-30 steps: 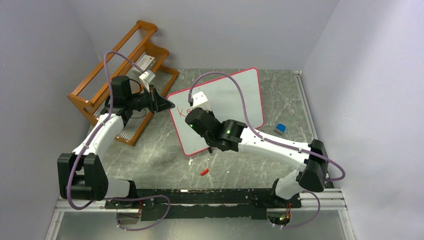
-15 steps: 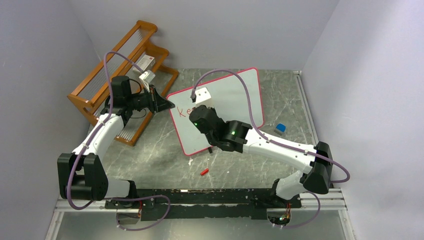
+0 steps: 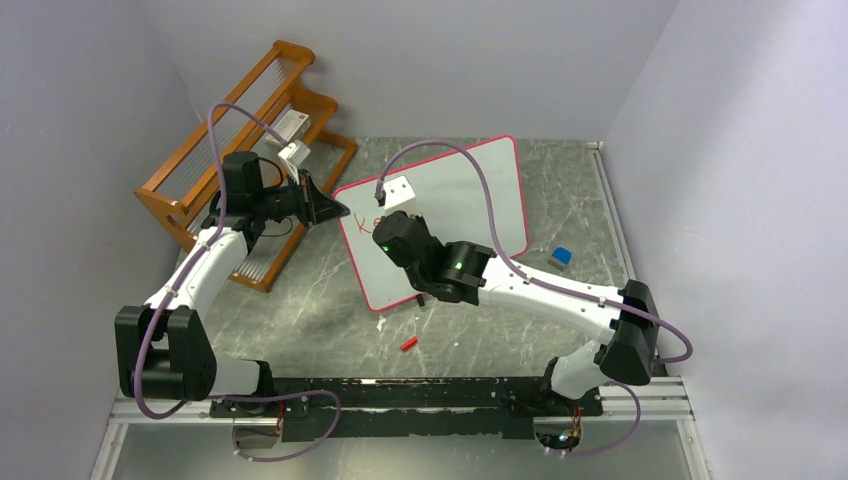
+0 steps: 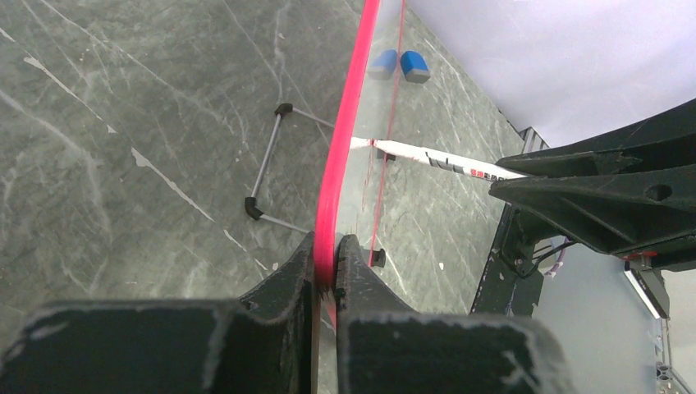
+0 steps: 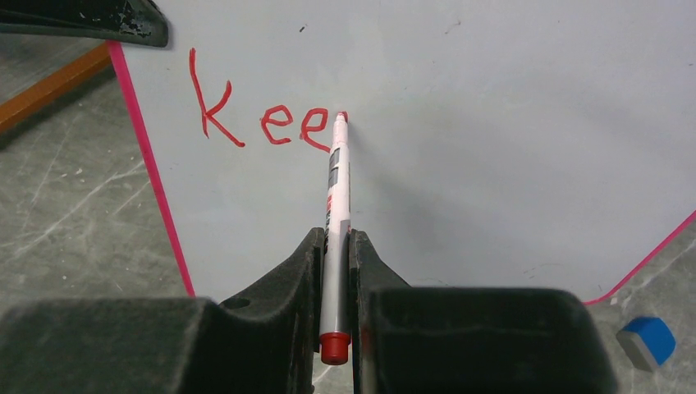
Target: Write a sentence on the whiteboard
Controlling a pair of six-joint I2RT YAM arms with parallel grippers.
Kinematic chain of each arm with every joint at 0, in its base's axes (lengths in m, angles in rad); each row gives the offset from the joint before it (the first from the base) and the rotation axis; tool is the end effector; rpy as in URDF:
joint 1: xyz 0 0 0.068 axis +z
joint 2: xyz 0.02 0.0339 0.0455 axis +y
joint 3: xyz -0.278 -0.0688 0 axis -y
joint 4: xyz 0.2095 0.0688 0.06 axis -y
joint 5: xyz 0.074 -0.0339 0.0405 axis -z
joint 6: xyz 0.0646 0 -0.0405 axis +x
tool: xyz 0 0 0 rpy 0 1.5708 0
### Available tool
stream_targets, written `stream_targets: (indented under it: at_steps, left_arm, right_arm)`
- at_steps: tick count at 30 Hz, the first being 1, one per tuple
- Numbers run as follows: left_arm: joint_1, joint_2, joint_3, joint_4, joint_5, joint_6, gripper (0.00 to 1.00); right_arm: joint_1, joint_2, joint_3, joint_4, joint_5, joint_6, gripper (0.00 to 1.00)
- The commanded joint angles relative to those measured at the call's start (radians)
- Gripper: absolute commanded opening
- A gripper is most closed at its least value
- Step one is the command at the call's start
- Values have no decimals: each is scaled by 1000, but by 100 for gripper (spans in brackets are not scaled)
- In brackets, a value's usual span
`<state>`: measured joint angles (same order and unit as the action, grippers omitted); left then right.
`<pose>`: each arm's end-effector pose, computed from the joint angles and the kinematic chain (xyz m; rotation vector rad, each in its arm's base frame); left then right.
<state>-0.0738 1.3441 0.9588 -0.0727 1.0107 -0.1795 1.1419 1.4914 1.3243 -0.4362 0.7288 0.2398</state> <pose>0.2666 -0.0746 0.3134 0.5450 1.9055 -1.1757 0.1702 0.2687 0.3456 -0.5033 1.9446 0.0804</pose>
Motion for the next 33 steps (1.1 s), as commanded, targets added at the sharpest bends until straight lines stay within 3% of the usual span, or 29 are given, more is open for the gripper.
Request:
stream_targets:
  at_steps: [1,16,33]
  left_arm:
    - [-26,28,-8,-59,-70,103,5]
    - [-26,30,-8,-59,-71,103,5]
    - [-26,29,-8,-58,-72,101,5]
  right_arm:
    - [-9,18,21,7,8,1,0]
    - [-17,-5,-1,2,70,17,0]
    - [-20,-17,-26,-58,41,69,0]
